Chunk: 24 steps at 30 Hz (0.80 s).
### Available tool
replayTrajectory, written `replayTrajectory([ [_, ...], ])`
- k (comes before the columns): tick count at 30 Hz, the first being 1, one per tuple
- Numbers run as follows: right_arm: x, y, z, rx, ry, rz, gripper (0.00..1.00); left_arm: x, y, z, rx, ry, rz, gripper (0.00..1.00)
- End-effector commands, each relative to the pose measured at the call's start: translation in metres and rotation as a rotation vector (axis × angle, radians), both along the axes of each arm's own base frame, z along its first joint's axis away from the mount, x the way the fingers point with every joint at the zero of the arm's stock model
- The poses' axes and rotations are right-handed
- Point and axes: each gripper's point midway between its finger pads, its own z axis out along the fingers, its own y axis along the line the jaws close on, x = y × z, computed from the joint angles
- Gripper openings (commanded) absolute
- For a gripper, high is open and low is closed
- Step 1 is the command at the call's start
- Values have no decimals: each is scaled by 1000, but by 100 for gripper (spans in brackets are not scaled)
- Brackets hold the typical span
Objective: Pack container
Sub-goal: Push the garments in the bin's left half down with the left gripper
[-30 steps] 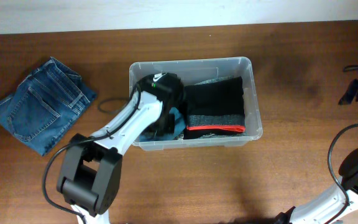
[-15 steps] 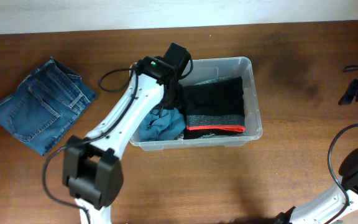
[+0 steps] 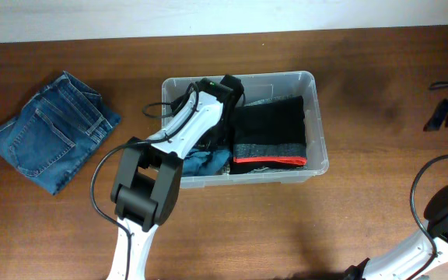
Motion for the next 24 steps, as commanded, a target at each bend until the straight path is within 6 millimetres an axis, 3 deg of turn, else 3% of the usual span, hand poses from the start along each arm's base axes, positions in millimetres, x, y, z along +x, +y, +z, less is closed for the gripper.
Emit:
replayTrajectory([
  [1,0,1,2,0,-8,-1,98,24,-14,90,-116,-199,3,1],
  [3,0,1,2,1,-8,-1,98,25,-23,143,-215,-302,-6,3],
  [5,0,1,2,0,-8,-1,98,21,-30,182,-294,-385,-18,6],
  [8,0,1,2,0,-8,-1,98,12,-40,213,-376,-438,-42,6],
  [10,0,1,2,0,-8,-1,98,7,-47,215,-385,-435,-60,6],
  [15,0,1,2,0,-8,-1,98,5,-56,197,-389,-380,-72,6],
  [17,0,1,2,0,-8,-1,98,-1,-70,189,-428,-332,-92,1],
  [24,0,1,2,0,-8,-1,98,-21,-123,149,-447,-238,-192,1],
])
